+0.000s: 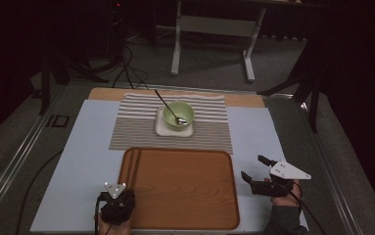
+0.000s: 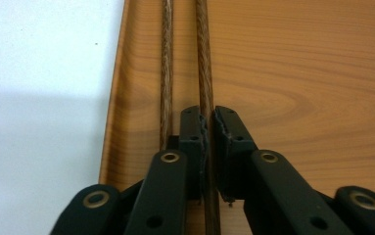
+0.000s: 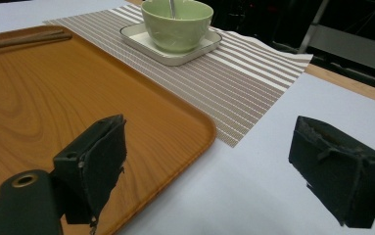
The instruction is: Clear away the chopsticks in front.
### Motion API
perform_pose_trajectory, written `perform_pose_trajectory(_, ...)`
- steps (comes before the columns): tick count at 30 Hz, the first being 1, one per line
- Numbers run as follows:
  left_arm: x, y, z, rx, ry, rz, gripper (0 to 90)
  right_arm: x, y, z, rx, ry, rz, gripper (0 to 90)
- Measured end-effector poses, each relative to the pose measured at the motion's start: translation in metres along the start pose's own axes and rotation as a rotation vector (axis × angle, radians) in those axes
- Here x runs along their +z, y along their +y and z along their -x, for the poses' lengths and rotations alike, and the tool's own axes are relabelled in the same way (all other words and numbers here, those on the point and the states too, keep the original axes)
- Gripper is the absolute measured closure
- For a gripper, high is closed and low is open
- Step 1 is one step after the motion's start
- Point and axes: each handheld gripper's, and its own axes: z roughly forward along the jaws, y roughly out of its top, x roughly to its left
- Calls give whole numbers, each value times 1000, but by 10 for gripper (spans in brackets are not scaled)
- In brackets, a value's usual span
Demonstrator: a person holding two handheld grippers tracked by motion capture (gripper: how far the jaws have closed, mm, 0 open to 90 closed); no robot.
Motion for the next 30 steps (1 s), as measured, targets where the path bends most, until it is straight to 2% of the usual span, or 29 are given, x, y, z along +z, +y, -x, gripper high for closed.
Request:
perform_pose_trajectory(10, 2, 1, 1, 7, 4, 7, 773, 0, 0, 0, -3, -1, 3, 135)
perform_pose_trajectory(18, 2, 7, 2, 6, 18, 33, 753, 0, 0, 0, -4, -3, 5, 135)
perform_pose_trajectory(30, -2, 24, 4, 50, 25, 85, 711, -1, 0, 0, -1, -3, 5, 135)
